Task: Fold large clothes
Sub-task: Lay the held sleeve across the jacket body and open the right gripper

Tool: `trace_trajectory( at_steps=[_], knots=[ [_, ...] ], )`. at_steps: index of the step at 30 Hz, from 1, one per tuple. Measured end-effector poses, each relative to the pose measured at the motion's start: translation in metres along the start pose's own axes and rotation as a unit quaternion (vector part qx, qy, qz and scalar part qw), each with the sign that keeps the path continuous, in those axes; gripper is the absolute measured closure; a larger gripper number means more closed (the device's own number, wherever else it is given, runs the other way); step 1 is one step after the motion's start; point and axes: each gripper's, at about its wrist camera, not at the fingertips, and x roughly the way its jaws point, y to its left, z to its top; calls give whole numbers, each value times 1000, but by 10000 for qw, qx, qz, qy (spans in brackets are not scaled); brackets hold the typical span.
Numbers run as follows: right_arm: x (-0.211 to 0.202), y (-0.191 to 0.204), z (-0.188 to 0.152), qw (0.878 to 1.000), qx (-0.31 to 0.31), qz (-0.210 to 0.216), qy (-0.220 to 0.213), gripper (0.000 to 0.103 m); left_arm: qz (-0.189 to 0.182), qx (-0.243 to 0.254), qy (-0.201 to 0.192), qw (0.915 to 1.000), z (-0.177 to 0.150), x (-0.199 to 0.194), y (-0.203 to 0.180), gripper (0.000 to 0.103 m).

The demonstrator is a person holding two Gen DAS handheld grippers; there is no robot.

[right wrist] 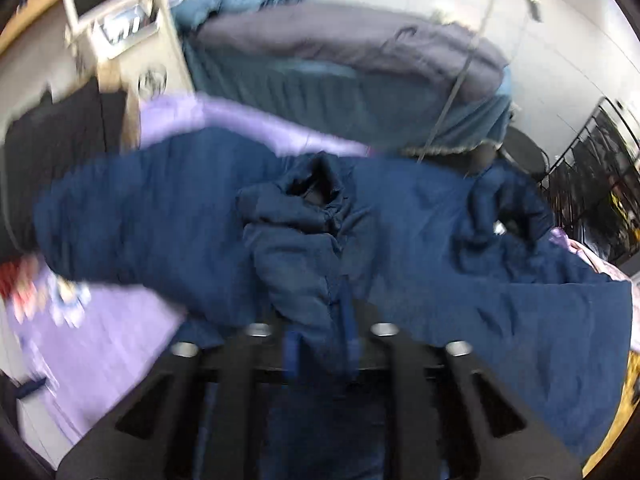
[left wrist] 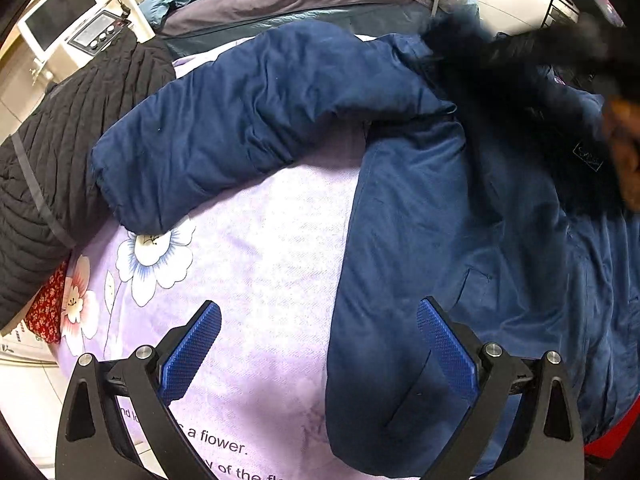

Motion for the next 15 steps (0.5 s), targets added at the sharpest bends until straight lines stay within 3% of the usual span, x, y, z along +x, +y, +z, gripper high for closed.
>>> trace_trajectory(
  at_steps=[1,2,6,9,12,15],
  knots=[
    [11,6,-5,9993,-180,-254,202,24,-4,24,-6,10000,1,0,-1,7],
    [12,9,-12,9984,-291,-420,226,17,-9,71,-27,10000,4,0,-5,7],
    [-7,7,-40,9980,-525,-349,-43,17,-52,171,-125,9998,14,-1,-17,7],
    [-35,-19,-56,9967,-459,-530,-416,17,-112,263,-173,9994,23,-1,-29,7],
    [-57,-71,-61,9902,-99,-1220,-680,17,-158,411,-198,9988,30,-2,-43,7],
    [-71,-151,-65,9761,862,-1887,-652,17,-213,572,-238,9979,32,-5,-59,7]
  ],
)
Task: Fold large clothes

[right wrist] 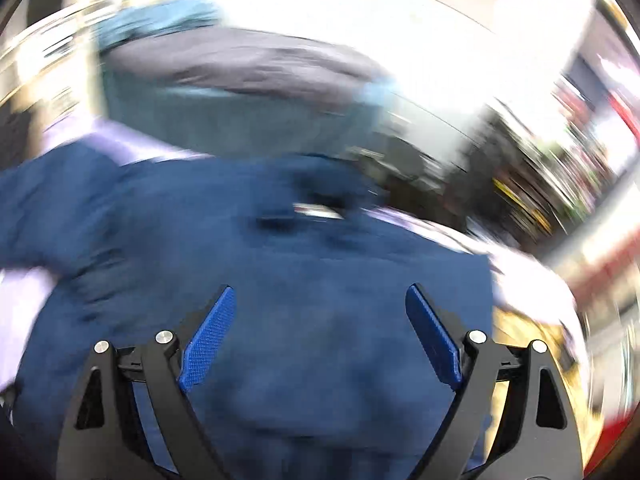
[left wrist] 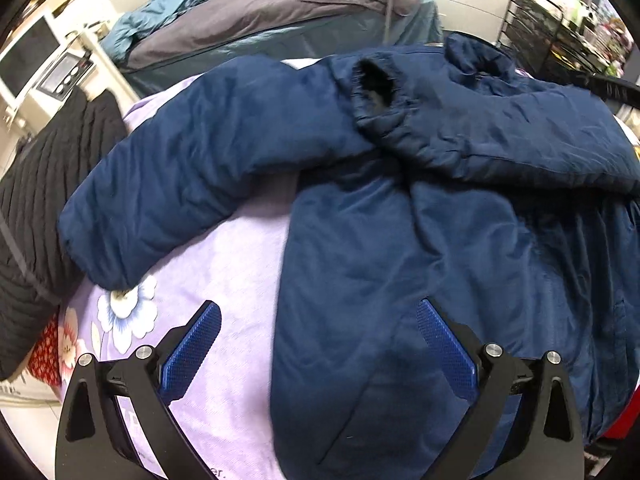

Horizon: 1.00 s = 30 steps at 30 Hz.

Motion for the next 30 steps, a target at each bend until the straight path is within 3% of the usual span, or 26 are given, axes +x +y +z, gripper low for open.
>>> trace_trajectory(
  at_steps=[2,4,8,11,12,15,19,21,25,27,29,30],
  knots=[
    [19,-61,1,9954,849,-339,276,17,-42,96,-15,9999,2,-2,-12,7],
    [37,-121,-10,9807,1831,-374,582,17,-64,188,-16,9998,2,-3,-22,7],
    [73,-177,-38,9473,2946,533,1138,19,-88,397,39,9992,3,-3,-41,6],
    [91,-189,-61,9274,3231,1343,1322,51,-93,545,36,9985,3,-4,-54,6],
    [92,-188,-64,9272,3223,1366,1331,66,-88,587,39,9982,4,-5,-58,7],
    [77,-195,-73,9283,3231,1476,1097,88,-93,634,3,9979,7,-9,-65,7],
    [58,-229,-90,9171,3739,1167,739,96,-93,612,-41,9981,9,-12,-70,7],
    [61,-246,-103,9082,3981,1017,793,97,-100,589,-26,9982,9,-12,-72,7],
    [70,-242,-98,9144,3772,1088,986,95,-65,699,-4,9975,6,-12,-77,6],
    [62,-239,-89,9202,3675,888,1015,68,-57,703,-18,9975,5,-13,-78,6],
    [44,-234,-78,9303,3525,520,869,49,-74,652,-14,9978,6,-14,-78,7],
    [34,-228,-70,9375,3388,434,672,48,-74,624,-14,9980,5,-14,-77,6]
  ],
)
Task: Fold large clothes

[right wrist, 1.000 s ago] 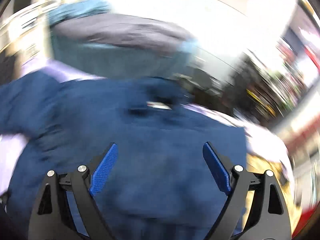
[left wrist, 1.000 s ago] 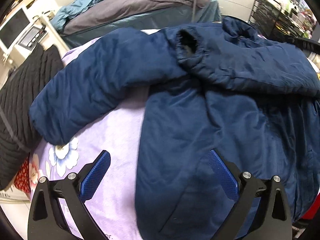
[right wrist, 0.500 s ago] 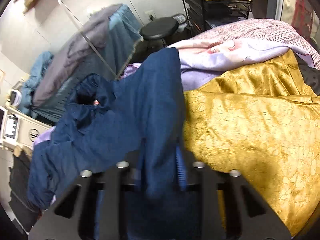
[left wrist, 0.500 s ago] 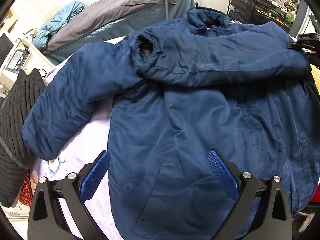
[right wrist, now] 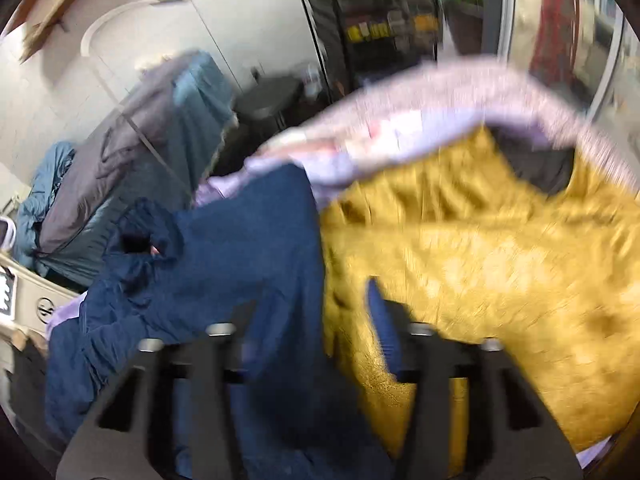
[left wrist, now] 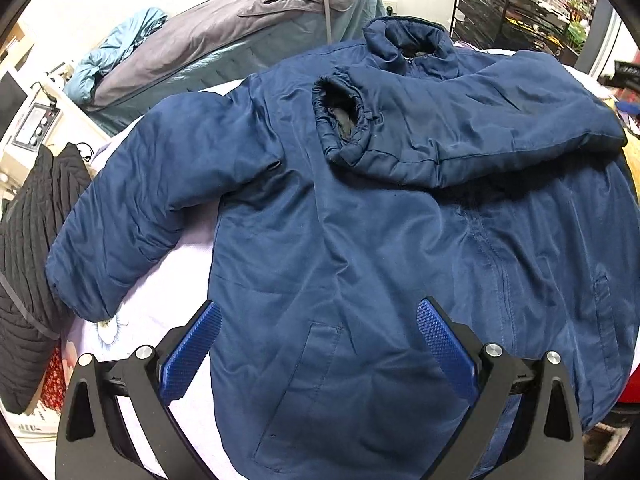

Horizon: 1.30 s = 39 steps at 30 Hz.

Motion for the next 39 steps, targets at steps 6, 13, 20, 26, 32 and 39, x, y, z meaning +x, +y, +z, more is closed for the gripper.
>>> trace_trajectory(
  at_steps=[6,13,20,26,32,39],
  knots=[
    [-30,78,-32,9810,-1898,311,-259,36,6,-63,16,10000,-1,2,0,7],
    [21,152,-124,9208,-3877,-163,396,36,46,-196,-71,9998,-7,-3,9,6],
    [81,141,-159,8904,-4356,-1084,758,35,150,-604,62,9980,-24,0,35,7],
    [87,154,-164,8767,-4515,-1427,850,35,138,-900,91,9958,-37,-1,50,7],
    [42,160,-158,9063,-4134,-646,606,23,108,-1033,-60,9946,-41,-5,57,7],
    [-5,148,-191,9242,-3714,-153,878,23,-19,-965,-96,9953,-45,-3,56,7]
  ],
)
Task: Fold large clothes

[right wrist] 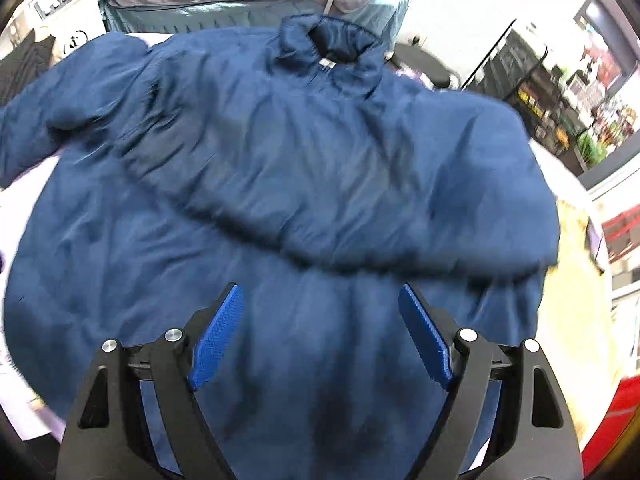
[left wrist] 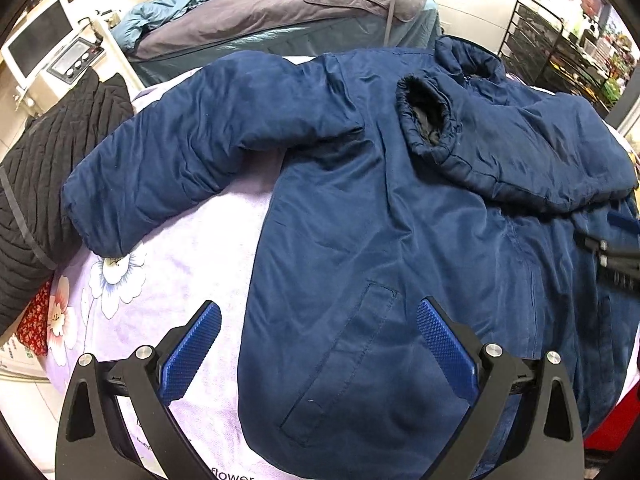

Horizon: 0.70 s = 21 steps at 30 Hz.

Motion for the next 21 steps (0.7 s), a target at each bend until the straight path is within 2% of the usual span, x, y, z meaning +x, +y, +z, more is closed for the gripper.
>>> trace_trajectory(
  at_steps=[4,9,14,21],
  knots=[
    [-5,23,-31,9993,92,281,244,23,-67,145,17,9999,-5,1,-4,7],
    [-8,50,-52,9969,164,621,463,23,-106,250,31,9996,-11,3,-5,7],
    [-11,73,-60,9955,34,779,542,23,-108,158,5,9998,-14,4,6,7],
    [-14,82,-61,9947,79,840,580,23,47,-236,27,9997,-16,12,47,7]
  ],
)
